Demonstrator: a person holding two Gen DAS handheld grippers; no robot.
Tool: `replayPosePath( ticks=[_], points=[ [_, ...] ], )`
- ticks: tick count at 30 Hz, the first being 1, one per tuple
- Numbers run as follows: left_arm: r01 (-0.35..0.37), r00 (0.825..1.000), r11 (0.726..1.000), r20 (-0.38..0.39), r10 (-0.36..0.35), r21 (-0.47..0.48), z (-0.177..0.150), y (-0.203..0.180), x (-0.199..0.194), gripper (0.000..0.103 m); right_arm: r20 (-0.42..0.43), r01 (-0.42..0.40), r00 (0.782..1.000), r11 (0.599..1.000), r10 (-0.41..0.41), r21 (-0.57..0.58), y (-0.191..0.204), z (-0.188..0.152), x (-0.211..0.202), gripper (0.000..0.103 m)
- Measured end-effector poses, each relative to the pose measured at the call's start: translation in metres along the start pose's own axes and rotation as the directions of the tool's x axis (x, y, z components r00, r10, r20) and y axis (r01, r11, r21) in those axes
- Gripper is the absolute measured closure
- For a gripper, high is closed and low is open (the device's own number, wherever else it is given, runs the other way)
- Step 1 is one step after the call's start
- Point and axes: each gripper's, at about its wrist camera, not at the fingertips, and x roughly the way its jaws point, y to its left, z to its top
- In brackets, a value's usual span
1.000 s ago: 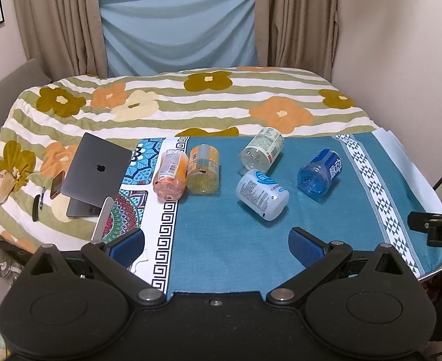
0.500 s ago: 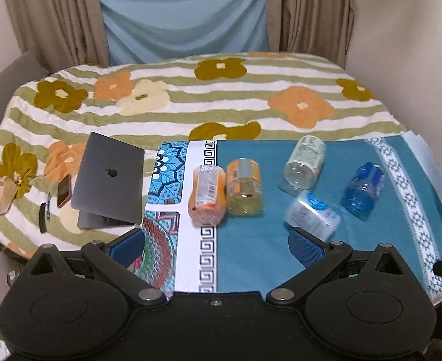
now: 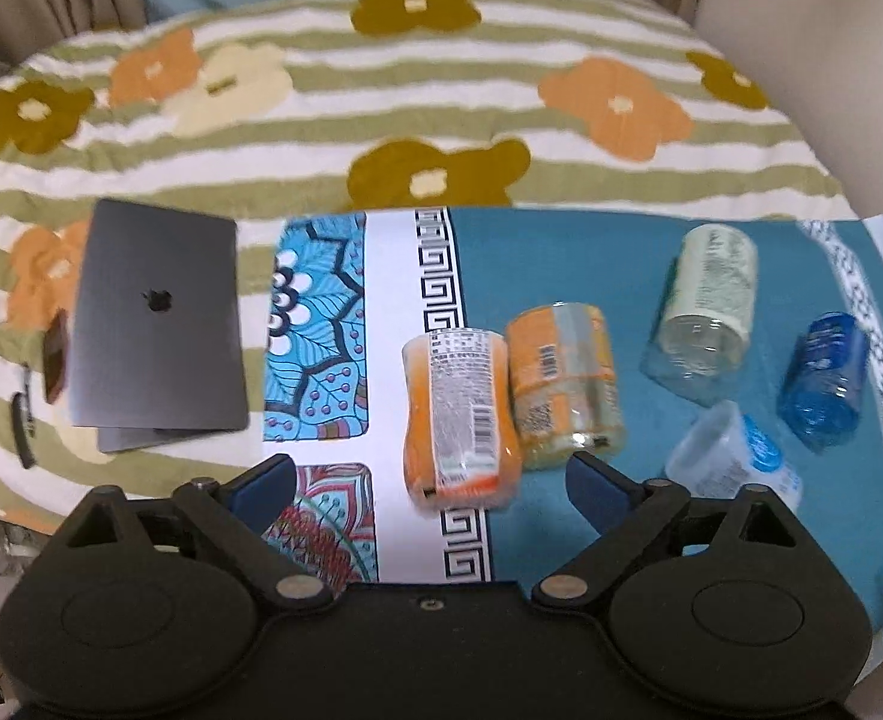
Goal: Flip cup upright
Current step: 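Reach the left gripper to the orange-labeled clear cup lying on its side and grasp it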
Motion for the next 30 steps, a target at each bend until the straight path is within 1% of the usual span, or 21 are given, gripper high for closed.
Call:
replayPosePath(
  ticks=[3,6,7,12,14,18,21,25,27,30],
  points=[
    [0.024,0.998,1.000,-0.057,-0.023,0.011,0.012,0.004,0.021,0.006,-0.015,0.009,1.000,1.000,-0.009,0.011,0.004,0.002,0.008,0.000],
    [0.045,0.994,0.999,-0.097,-0.045,0.000,0.021,0.009,0.039,0.010,-0.023,0.014,1.000,0.999,-0.013,0.030,0.005,0.005,0.016,0.000],
    [0.047,0.993,0.999,-0.106,-0.047,-0.004,0.023,0.011,0.044,0.012,-0.025,0.014,1.000,0.999,-0.013,0.037,0.006,0.006,0.018,0.000],
    [0.073,0.987,0.997,-0.141,-0.074,-0.017,0.031,0.015,0.062,0.014,-0.040,0.014,0.999,0.999,-0.012,0.048,0.011,0.011,0.027,0.000],
    [0.083,0.985,0.996,-0.151,-0.086,-0.025,0.033,0.016,0.068,0.017,-0.042,0.014,0.999,0.999,-0.012,0.044,0.013,0.014,0.030,0.000],
    [0.114,0.979,0.992,-0.165,-0.121,-0.049,0.034,0.017,0.077,0.017,-0.043,0.014,0.999,0.999,-0.012,0.050,0.016,0.017,0.034,0.000],
    [0.135,0.974,0.989,-0.176,-0.145,-0.066,0.033,0.017,0.084,0.024,-0.042,0.013,0.999,0.999,-0.011,0.052,0.018,0.017,0.035,0.000],
    [0.159,0.964,0.981,-0.198,-0.178,-0.108,0.031,0.018,0.096,0.038,-0.042,0.012,0.999,0.999,-0.010,0.052,0.018,0.017,0.035,0.000],
    [0.175,0.959,0.976,-0.204,-0.199,-0.131,0.028,0.020,0.098,0.039,-0.043,0.013,0.999,0.999,-0.011,0.051,0.019,0.017,0.035,0.000],
    [0.179,0.960,0.974,-0.190,-0.204,-0.141,0.026,0.021,0.095,0.040,-0.039,0.012,0.999,0.999,-0.010,0.049,0.019,0.016,0.036,0.000]
  ],
)
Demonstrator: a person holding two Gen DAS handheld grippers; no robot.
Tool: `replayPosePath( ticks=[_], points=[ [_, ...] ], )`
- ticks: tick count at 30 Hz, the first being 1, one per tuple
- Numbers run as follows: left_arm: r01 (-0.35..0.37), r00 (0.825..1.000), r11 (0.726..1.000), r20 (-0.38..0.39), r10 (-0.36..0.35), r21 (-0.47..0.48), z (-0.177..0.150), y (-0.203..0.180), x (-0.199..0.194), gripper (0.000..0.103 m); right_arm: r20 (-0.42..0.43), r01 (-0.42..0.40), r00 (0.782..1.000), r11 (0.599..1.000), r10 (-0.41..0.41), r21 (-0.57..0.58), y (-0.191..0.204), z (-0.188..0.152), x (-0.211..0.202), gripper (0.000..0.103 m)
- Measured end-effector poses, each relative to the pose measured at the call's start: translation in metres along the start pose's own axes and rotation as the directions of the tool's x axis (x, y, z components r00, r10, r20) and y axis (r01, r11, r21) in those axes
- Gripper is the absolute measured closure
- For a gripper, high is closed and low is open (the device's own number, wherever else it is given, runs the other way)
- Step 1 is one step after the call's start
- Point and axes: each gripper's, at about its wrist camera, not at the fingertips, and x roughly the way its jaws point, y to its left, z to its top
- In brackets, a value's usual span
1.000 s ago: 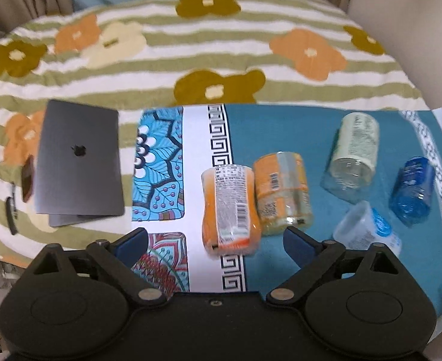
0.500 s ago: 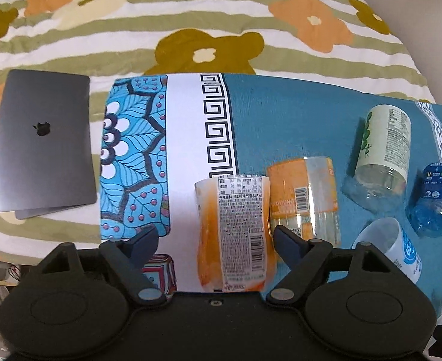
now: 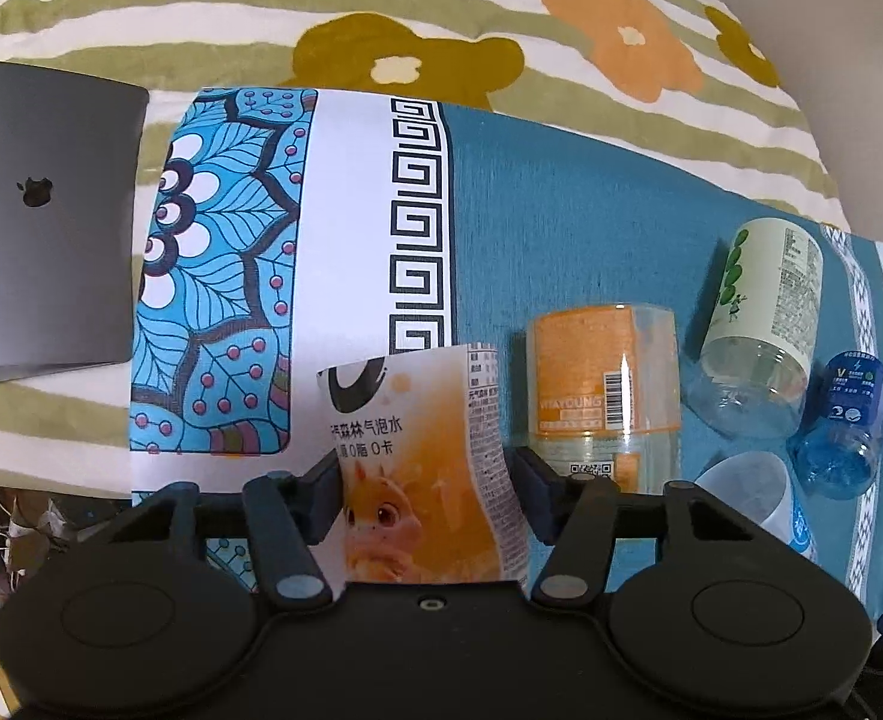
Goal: Flip cup upright
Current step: 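Reach the left gripper to the orange-labeled clear cup lying on its side and grasp it, then lift the cup with the left gripper, carry it onto the open cloth, and release it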
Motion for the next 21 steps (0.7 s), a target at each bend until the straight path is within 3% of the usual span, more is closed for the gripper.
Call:
replayPosePath(
  ticks=[11,21],
  points=[
    [0.011,0.999,1.000,0.037,-0.010,-0.019,-0.026,0.000,-0.023,0.042,0.026,-0.019,0.999,1.000,0.020,-0.024,0.002,-0.007,-0.001,0.000],
    [0.027,1.000,0.998,0.000,-0.027,-0.050,-0.081,-0.027,-0.041,0.042,0.043,-0.090,0.995,0.993,0.093,-0.075,-0.005,-0.016,-0.016,0.000]
  ],
)
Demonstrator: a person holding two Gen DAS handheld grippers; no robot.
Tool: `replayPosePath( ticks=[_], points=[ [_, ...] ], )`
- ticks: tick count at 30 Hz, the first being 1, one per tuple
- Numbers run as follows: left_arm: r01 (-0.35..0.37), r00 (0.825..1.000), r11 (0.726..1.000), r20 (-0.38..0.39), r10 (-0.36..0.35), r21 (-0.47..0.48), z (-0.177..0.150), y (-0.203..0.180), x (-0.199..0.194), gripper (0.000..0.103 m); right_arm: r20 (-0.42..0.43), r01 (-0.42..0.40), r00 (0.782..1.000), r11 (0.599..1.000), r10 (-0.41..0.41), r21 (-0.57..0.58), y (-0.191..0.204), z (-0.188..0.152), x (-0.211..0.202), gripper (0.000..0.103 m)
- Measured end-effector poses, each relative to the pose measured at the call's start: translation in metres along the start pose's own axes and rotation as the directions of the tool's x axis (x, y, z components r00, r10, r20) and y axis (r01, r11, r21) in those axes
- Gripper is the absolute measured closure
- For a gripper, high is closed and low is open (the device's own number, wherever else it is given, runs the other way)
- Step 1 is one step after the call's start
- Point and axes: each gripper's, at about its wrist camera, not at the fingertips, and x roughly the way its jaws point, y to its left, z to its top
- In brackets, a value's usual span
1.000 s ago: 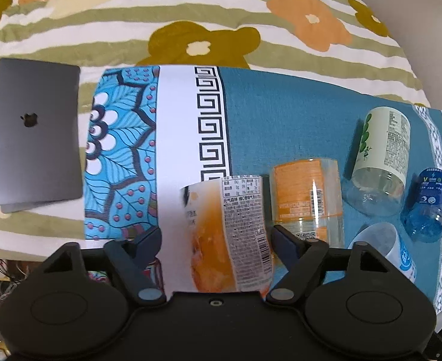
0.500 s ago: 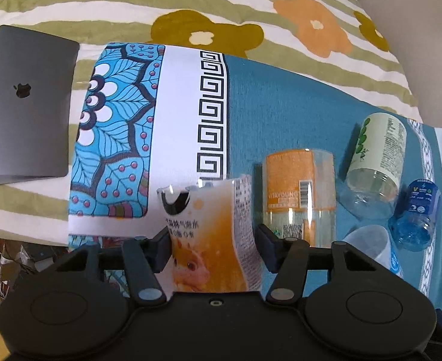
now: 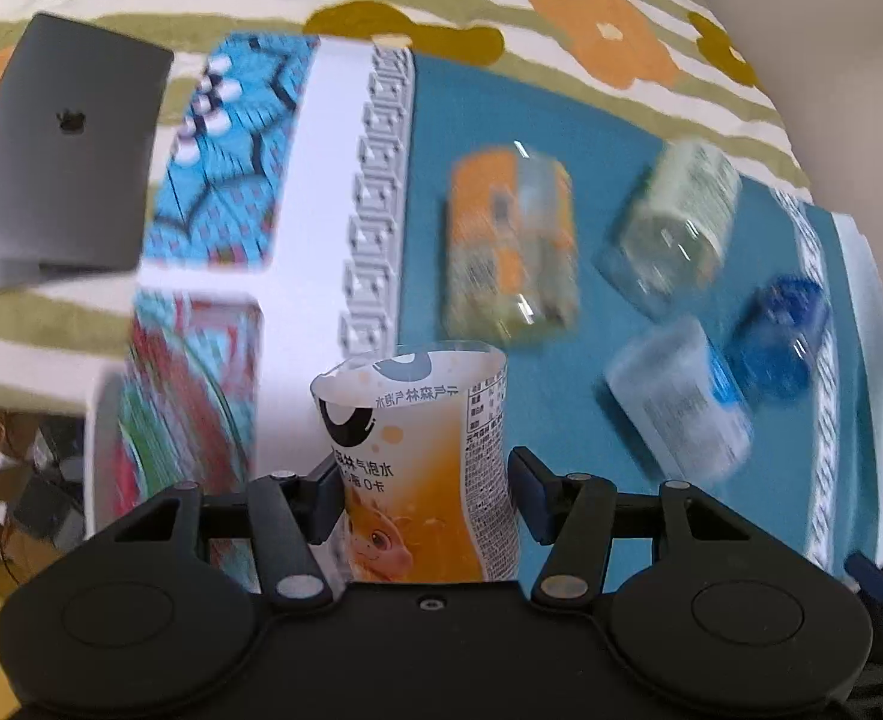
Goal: Flip cup upright
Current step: 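Lift the cup with the left gripper, carry it onto the open cloth, and release it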
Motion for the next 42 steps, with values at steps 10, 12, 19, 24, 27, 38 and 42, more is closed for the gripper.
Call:
replayPosePath(
  ticks=[10,12,19,24,27,38,42],
  points=[
    [0.082,0.988,0.995,-0.136,-0.072,0.064,-0.067,-0.079,0.019,0.042,0.020,-0.050,0.999,0.999,0.050,-0.018,-0.027,-0.011,-0.028,0.000],
    [0.093,0.985,0.992,-0.154,-0.080,0.080,-0.073,-0.096,0.029,0.042,0.018,-0.056,0.998,0.998,0.056,-0.009,-0.035,-0.015,-0.032,0.000],
    [0.078,0.985,0.986,-0.161,-0.053,0.147,-0.069,-0.144,0.065,0.042,0.011,-0.055,0.998,0.998,0.054,0.030,-0.064,-0.025,-0.032,0.000],
    [0.062,0.984,0.989,-0.173,-0.038,0.136,-0.064,-0.153,0.086,0.042,0.001,-0.057,0.998,0.997,0.057,0.054,-0.078,-0.030,-0.028,0.000],
    [0.059,0.985,0.990,-0.168,-0.037,0.129,-0.062,-0.153,0.090,0.042,0.005,-0.060,0.998,0.996,0.059,0.062,-0.082,-0.030,-0.029,0.000],
    [0.034,0.992,0.990,-0.128,-0.017,0.134,-0.058,-0.151,0.091,0.011,0.007,-0.069,0.998,0.996,0.069,0.054,-0.084,-0.027,-0.028,0.000],
    [0.021,0.994,0.989,-0.106,-0.006,0.145,-0.062,-0.154,0.087,0.010,0.006,-0.070,0.998,0.996,0.070,0.046,-0.082,-0.026,-0.028,0.000]
  ],
)
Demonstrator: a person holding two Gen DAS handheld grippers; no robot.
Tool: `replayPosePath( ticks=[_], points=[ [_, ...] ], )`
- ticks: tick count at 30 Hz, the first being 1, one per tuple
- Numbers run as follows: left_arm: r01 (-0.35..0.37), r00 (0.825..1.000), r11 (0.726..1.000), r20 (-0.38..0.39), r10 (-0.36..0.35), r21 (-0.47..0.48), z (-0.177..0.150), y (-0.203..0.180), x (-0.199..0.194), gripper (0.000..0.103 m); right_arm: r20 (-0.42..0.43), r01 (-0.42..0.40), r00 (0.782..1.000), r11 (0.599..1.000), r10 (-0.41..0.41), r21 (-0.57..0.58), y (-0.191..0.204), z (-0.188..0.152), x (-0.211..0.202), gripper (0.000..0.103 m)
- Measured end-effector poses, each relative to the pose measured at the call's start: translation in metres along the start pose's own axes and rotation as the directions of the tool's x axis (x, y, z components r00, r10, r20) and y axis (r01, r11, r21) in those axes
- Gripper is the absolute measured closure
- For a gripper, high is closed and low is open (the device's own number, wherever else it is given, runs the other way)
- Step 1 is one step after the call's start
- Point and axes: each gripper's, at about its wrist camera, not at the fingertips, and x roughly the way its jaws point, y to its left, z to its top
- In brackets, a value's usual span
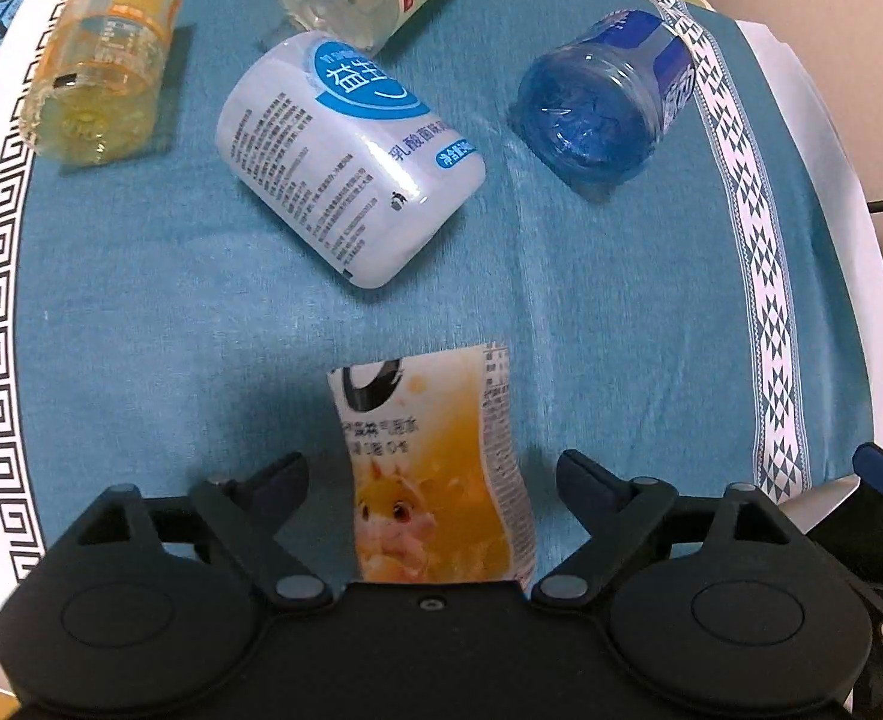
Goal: Flip cup upright
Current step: 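Lift the cup with the left gripper, carry it onto the open cloth, and release it, then move the right gripper to the lying cup and close on its body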
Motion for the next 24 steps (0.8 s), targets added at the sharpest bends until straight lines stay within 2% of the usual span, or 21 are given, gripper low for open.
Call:
replayPosePath(
  ticks=[4,11,14,17,20,24],
  points=[
    [-0.015,0.999,1.000,0.037,0.015,0.009,-0.010,0.001,-0.014,0.009,-0.001,-0.001,1.000,1.000,0.001,-0.005,0.000,0.001,-0.002,0.000],
    [-0.034,0.985,0.999,0.171,0.031,0.012,-0.044,0.007,-0.060,0.008,-0.012,-0.035,0.999,0.999,0.035,-0.014,0.002,0.016,-0.015,0.000],
    [-0.060,0.967,0.998,0.247,0.059,-0.003,-0.061,0.010,-0.081,0.000,-0.039,-0.069,0.997,0.997,0.068,-0.034,0.008,0.031,-0.017,0.000],
    [-0.102,0.936,0.994,0.334,0.107,-0.032,-0.079,0.016,-0.098,0.000,-0.094,-0.122,0.989,0.991,0.116,-0.054,0.020,0.048,-0.009,0.000],
    [-0.098,0.910,0.991,0.395,0.126,-0.091,-0.092,0.034,-0.109,0.000,-0.150,-0.170,0.976,0.982,0.157,-0.078,0.039,0.065,0.007,0.000],
    [-0.068,0.907,0.985,0.402,0.127,-0.158,-0.105,0.055,-0.108,0.000,-0.236,-0.202,0.955,0.976,0.178,-0.078,0.067,0.078,0.042,0.000]
  ],
)
